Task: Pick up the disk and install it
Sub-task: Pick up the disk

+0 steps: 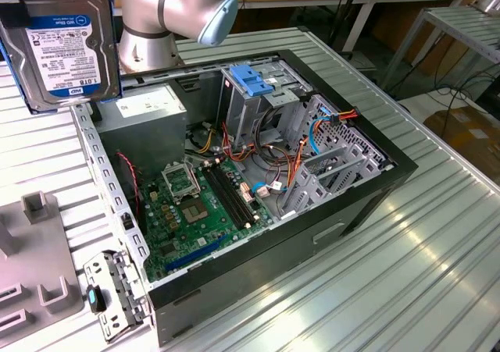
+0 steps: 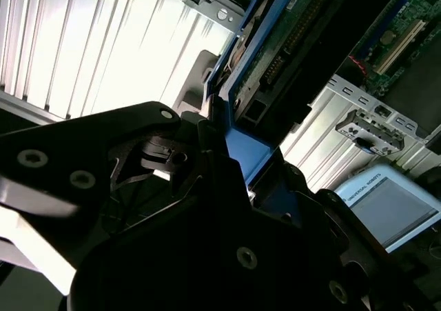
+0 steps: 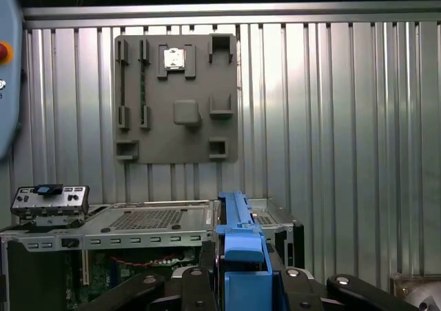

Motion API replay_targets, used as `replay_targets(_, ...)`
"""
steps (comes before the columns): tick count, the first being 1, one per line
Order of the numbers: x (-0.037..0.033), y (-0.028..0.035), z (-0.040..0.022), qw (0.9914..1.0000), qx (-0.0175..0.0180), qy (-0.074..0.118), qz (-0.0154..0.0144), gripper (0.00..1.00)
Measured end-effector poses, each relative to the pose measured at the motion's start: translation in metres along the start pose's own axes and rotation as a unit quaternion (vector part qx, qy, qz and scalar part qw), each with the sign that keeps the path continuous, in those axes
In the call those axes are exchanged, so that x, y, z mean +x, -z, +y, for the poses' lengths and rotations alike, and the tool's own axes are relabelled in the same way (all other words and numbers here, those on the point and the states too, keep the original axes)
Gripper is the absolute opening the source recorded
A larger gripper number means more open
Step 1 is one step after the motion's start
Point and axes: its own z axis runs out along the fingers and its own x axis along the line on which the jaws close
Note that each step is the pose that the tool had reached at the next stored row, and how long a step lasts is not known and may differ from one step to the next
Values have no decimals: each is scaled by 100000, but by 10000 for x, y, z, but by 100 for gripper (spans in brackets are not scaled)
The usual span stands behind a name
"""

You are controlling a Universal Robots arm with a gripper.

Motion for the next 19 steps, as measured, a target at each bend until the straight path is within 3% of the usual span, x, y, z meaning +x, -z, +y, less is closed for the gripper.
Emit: replay_targets(19,-6,0,-186,100000,1,3,-1,37)
